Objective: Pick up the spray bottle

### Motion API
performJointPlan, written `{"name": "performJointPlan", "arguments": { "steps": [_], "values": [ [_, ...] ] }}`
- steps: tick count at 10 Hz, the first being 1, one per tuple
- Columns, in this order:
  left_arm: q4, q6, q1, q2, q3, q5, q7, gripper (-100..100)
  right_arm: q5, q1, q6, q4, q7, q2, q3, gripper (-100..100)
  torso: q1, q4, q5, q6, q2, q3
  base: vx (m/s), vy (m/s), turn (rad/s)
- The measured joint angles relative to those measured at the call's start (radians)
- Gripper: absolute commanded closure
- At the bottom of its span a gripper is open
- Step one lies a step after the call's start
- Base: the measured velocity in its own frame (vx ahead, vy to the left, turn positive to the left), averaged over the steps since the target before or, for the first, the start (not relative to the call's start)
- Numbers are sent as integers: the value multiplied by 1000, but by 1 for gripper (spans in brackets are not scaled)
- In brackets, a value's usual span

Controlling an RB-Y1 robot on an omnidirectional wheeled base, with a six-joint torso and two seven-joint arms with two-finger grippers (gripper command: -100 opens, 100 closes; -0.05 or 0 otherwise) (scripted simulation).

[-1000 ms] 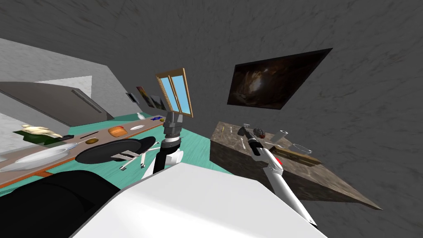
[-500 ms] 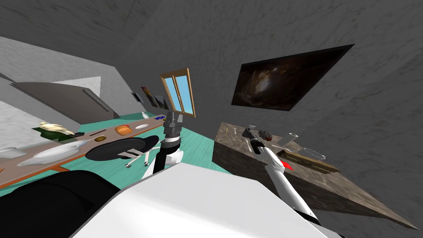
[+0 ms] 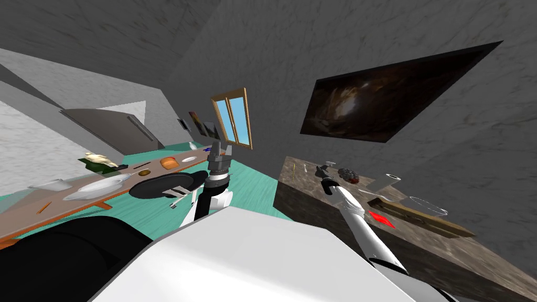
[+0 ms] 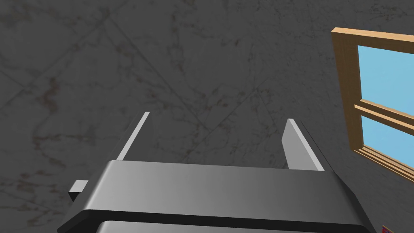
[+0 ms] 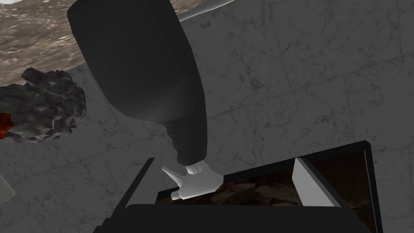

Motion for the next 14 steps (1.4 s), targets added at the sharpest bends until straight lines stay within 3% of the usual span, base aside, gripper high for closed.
{"name": "performJointPlan", "arguments": {
  "steps": [1,2,3,4,7,8,9,10,13,14],
  "values": [
    [0,0,0,0,0,0,0,0,23,-4,25,32,-15,-17,4,-100,-1,0,0,0,0,0,55,125,151],
    [0,0,0,0,0,0,0,0,90,-9,26,80,-38,-13,-23,-100,-1,0,0,0,-1,-1,43,100,68],
    [0,0,0,0,0,0,0,0,80,-4,53,91,-47,-37,1,-100,-2,0,-1,0,-1,0,36,118,122],
    [0,0,0,0,0,0,0,0,110,-9,73,123,-63,-49,0,-100,-1,0,-1,0,0,0,14,87,42],
    [0,0,0,0,0,0,0,0,99,-5,131,169,-80,-108,34,-100,-4,0,-1,0,1,0,21,64,43],
    [0,0,0,0,0,0,0,0,136,-17,121,204,-95,-98,19,-100,-7,0,-2,0,2,1,27,57,95],
    [0,0,0,0,0,0,0,0,95,7,149,190,-83,-126,43,-100,-6,0,-1,0,1,1,32,57,51],
    [0,0,0,0,0,0,0,0,110,2,157,207,-93,-125,36,-100,-5,0,-1,0,1,0,12,27,6],
    [0,0,0,0,0,0,0,0,181,-22,151,281,-128,-128,27,-100,-6,0,-2,0,1,1,20,51,92],
    [0,0,0,0,0,0,0,0,232,-33,160,329,-161,-139,24,-100,-3,0,-1,0,0,0,75,123,121]
  ]
}}
